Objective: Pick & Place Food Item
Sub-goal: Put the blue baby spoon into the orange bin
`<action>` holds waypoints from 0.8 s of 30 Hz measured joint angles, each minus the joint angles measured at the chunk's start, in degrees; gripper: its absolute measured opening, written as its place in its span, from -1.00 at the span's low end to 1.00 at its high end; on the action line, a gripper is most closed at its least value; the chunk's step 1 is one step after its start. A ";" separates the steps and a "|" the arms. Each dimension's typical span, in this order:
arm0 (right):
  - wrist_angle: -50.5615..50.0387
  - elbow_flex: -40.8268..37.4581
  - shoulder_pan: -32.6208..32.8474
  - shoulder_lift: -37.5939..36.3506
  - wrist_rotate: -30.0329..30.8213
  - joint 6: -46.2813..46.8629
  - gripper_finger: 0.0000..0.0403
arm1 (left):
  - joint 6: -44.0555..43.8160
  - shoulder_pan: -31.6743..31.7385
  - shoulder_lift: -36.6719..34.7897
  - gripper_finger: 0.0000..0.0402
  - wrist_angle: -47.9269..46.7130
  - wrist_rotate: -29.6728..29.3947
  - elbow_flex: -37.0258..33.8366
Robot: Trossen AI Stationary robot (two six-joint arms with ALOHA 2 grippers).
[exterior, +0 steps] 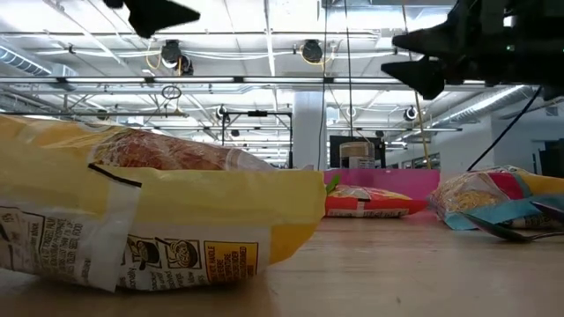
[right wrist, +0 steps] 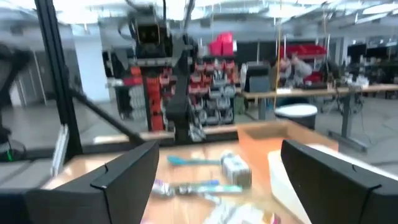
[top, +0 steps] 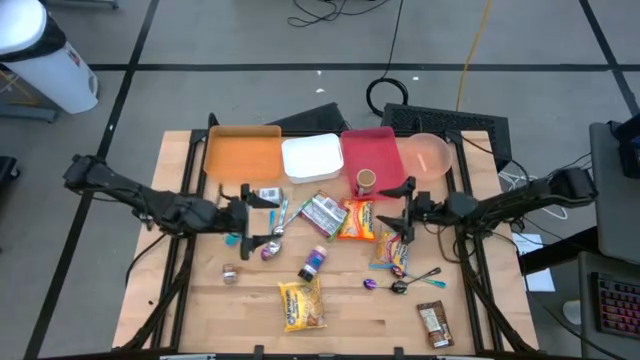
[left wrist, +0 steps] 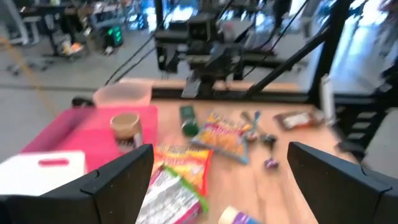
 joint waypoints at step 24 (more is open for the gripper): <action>7.74 1.50 -0.48 14.28 -2.07 1.59 0.63 | -1.38 0.44 17.14 0.89 13.87 -5.11 0.02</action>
